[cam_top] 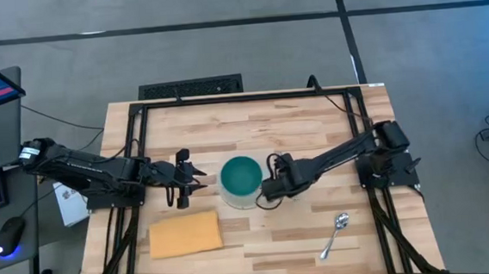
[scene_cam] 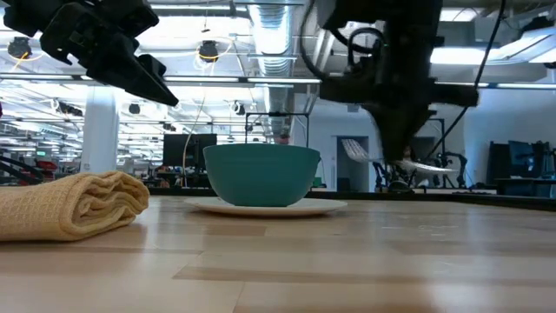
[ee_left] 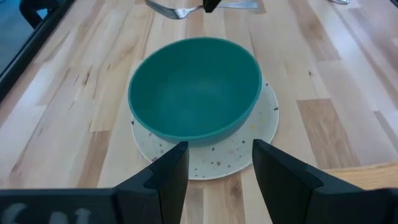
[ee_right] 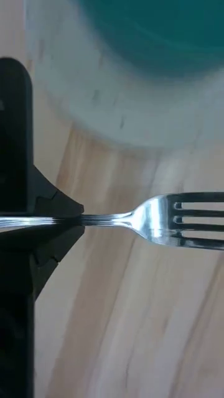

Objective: Set table place
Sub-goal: Move the fork from bottom to the right of the plate on the table

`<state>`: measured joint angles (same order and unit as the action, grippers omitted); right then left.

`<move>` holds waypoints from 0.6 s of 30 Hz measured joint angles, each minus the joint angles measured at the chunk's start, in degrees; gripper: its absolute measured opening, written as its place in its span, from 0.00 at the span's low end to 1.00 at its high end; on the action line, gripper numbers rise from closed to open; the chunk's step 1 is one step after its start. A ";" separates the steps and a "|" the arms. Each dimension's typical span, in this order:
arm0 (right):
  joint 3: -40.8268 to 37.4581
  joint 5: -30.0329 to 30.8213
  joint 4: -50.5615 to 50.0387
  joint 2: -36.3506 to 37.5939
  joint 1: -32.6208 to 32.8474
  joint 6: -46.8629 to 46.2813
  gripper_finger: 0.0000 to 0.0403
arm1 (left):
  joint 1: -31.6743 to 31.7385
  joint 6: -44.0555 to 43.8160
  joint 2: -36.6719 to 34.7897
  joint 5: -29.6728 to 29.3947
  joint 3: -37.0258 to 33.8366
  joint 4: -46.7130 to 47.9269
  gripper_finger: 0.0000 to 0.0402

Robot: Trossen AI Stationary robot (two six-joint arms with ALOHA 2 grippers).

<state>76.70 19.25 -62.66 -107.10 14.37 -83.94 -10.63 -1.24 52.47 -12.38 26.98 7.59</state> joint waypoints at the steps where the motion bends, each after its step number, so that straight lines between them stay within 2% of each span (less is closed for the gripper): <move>1: -1.04 0.06 2.98 1.08 -0.29 -0.02 0.07 | 0.00 -0.32 0.00 0.02 0.00 0.34 0.42; 9: -11.35 -0.54 11.92 7.70 -3.09 -6.24 0.08 | 0.00 -0.94 -0.34 0.37 0.00 1.19 0.42; 14: -14.74 -2.81 18.68 7.27 -3.50 -8.97 0.08 | -0.02 -1.04 -0.62 1.36 0.00 0.99 0.42; 18: -15.08 -1.82 20.35 5.80 -3.26 -9.58 0.07 | -0.02 -1.02 -0.66 1.55 0.00 1.05 0.42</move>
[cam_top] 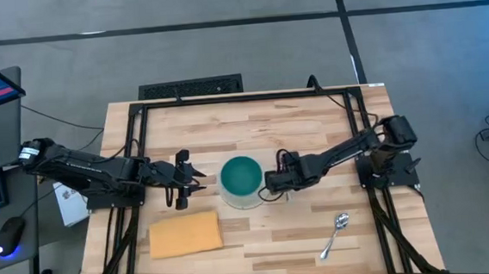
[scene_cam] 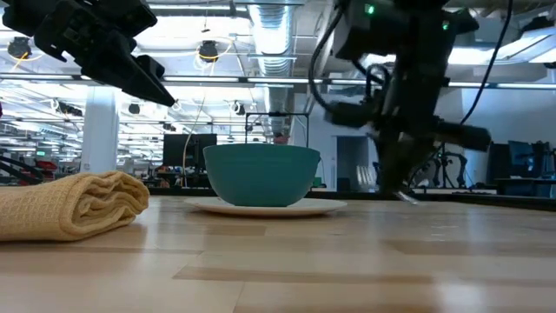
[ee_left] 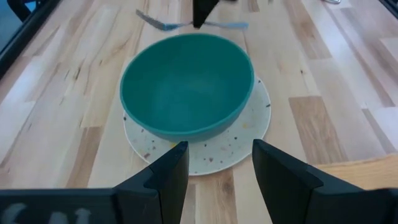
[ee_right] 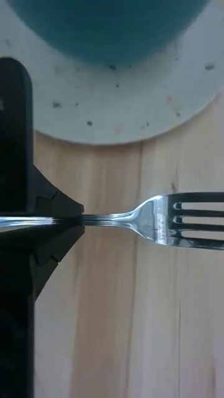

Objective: Set table place
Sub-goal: Move the fork from bottom to the right of the plate on the table

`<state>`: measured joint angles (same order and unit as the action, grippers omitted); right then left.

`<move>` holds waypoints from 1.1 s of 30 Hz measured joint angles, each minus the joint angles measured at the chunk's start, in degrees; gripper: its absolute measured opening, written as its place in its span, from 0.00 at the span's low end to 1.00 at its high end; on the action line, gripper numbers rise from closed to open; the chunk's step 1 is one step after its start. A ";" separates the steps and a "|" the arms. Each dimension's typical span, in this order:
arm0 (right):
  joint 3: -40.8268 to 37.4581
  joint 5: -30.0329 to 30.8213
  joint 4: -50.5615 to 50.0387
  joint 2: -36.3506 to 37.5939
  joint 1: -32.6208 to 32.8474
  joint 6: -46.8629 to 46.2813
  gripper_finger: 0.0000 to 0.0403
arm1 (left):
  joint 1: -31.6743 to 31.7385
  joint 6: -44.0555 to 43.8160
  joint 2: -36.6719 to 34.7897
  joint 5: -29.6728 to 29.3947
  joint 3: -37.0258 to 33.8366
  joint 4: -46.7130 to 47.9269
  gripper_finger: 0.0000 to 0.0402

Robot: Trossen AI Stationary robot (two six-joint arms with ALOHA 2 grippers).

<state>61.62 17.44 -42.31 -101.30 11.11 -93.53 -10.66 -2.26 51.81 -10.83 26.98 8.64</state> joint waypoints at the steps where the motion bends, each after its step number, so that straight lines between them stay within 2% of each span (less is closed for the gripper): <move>1: -0.10 0.01 -0.06 -0.40 -0.12 -0.11 0.07 | 0.00 0.01 -0.02 0.00 0.00 -0.04 0.42; 13: 0.25 -1.28 3.36 -6.29 -3.19 1.91 0.08 | 0.00 -0.81 -0.17 0.58 0.00 1.57 0.42; 22: 0.12 -1.71 3.64 -6.05 -2.64 0.51 0.16 | 0.00 -0.86 -0.17 1.01 0.00 2.25 0.42; 33: 0.09 -2.01 3.73 -6.09 -2.51 -1.45 0.17 | 0.00 -1.13 -0.17 1.01 0.00 2.27 0.42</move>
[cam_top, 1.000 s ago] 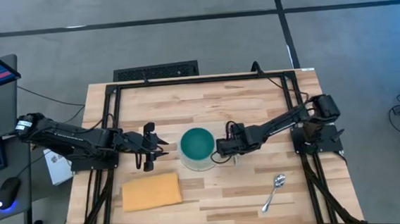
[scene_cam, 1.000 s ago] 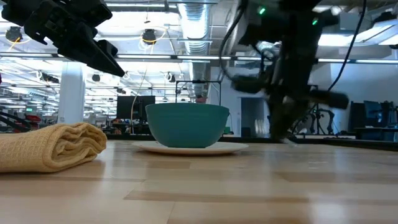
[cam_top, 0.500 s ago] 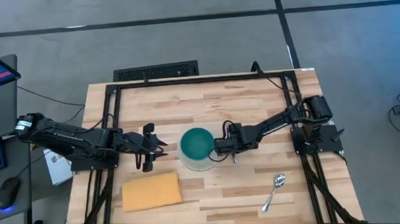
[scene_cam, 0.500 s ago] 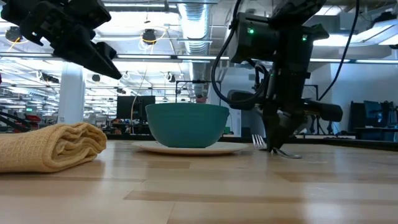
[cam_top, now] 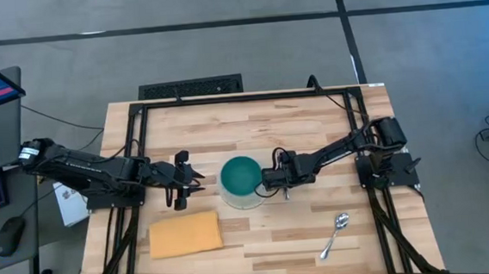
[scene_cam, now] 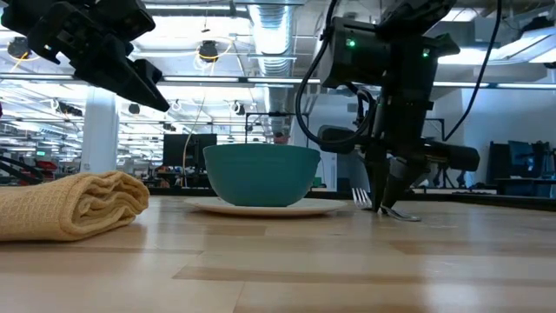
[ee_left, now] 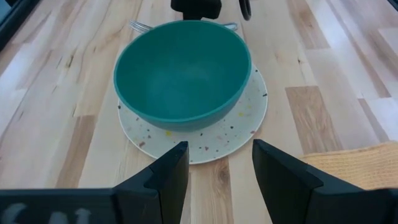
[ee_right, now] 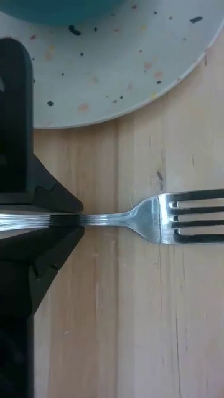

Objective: Set table place
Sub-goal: Move the fork from bottom to the right of the plate on the table, then put the spoon into the bowl

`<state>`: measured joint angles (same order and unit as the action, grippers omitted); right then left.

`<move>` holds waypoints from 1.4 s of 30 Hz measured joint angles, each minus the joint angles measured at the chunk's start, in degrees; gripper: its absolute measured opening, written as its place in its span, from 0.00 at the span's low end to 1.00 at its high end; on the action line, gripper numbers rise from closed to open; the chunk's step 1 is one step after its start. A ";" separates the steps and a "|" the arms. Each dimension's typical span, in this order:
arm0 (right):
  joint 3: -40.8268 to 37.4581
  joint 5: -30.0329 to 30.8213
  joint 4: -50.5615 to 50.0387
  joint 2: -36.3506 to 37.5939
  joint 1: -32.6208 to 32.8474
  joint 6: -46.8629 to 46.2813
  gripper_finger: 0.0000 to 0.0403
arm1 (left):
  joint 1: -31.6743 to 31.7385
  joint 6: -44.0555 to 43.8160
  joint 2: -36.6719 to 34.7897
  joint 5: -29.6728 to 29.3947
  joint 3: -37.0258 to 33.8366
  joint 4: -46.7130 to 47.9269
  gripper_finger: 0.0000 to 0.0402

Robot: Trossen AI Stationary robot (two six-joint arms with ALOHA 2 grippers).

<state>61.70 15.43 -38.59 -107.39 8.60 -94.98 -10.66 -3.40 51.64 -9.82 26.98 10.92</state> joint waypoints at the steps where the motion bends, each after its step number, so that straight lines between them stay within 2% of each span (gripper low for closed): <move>1: 0.00 -0.10 0.00 -0.02 0.00 0.00 0.17 | 0.00 -0.28 0.00 0.00 0.00 0.00 0.42; 17: -0.01 -0.42 -0.04 -0.11 0.02 0.50 0.19 | 0.00 -0.75 0.00 0.00 0.00 0.15 0.42; 30: 2.18 -1.14 -2.21 -0.45 0.02 2.16 0.42 | 0.00 -0.94 0.02 0.00 0.00 0.52 0.42; 42: 9.11 0.76 -15.34 -0.44 1.26 2.43 0.48 | 0.00 -1.82 0.02 0.00 0.00 0.48 0.42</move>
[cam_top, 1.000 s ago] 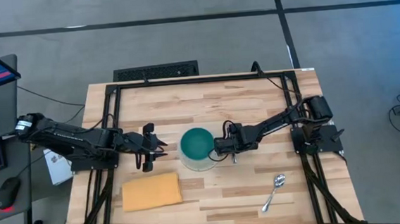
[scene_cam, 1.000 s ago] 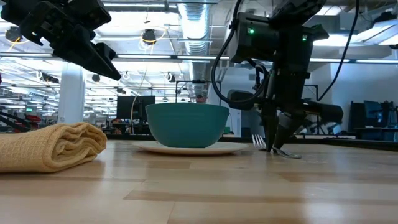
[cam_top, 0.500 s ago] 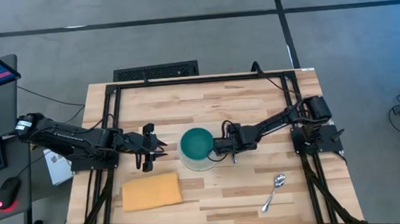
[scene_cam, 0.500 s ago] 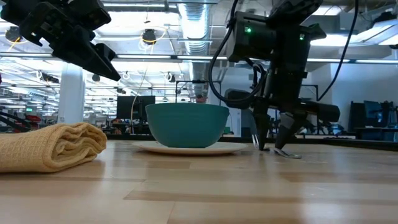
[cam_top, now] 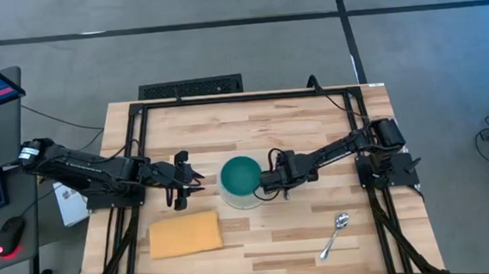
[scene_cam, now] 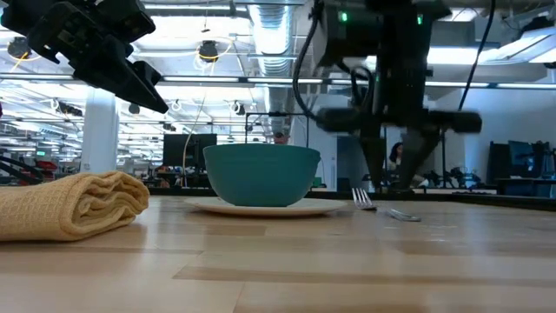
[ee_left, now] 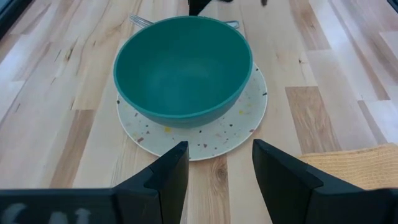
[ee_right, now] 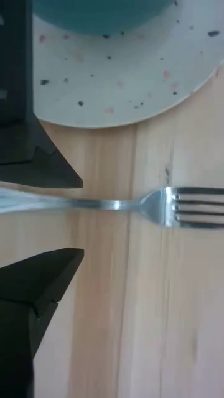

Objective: Set table place
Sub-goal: Put the spoon into the bowl

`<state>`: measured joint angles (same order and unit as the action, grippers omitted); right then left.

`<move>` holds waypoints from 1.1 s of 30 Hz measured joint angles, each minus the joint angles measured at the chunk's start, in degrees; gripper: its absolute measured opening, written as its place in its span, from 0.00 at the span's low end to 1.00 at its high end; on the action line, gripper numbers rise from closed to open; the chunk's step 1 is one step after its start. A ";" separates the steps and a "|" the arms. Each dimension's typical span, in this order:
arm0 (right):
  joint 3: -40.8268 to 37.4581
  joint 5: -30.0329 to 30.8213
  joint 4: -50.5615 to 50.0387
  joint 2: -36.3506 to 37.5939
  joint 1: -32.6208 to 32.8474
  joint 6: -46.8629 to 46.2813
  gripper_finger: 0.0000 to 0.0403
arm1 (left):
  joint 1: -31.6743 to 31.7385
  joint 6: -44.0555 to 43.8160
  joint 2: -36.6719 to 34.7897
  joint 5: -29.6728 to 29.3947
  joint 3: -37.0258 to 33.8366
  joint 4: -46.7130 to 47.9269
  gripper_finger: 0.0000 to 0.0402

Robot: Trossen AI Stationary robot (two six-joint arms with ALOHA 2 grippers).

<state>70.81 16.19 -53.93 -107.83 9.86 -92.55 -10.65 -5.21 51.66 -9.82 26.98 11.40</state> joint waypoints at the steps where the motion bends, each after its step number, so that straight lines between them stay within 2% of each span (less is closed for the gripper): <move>1: 1.44 0.12 -2.45 0.00 0.22 0.00 0.48 | 0.02 0.00 0.00 0.00 0.00 0.00 0.42; 6: 9.76 0.59 -16.42 0.09 2.76 -0.02 0.47 | 0.02 -0.16 0.00 0.00 0.00 -0.07 0.42; 10: 16.82 0.64 -24.85 0.15 7.74 -0.87 0.46 | 0.02 -1.00 0.00 0.00 0.00 -0.31 0.42; 14: 22.78 0.56 -30.65 0.20 14.77 -8.83 0.45 | 0.01 -1.07 0.00 0.00 0.00 -0.17 0.42; 19: 25.97 -0.62 -31.46 0.24 24.08 -26.52 0.44 | 0.02 -1.07 0.00 0.00 0.00 -0.81 0.42; 24: 26.11 -7.41 -31.25 0.19 31.56 -40.11 0.45 | 0.01 -1.07 0.00 0.00 0.00 -0.98 0.42; 33: 26.13 -10.41 -33.61 -0.28 37.05 -41.97 0.44 | 0.02 -3.48 0.00 -0.01 0.00 -2.05 0.42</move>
<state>96.95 5.78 -87.54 -108.12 46.91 -134.52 -10.63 -8.69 51.66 -9.84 26.98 9.35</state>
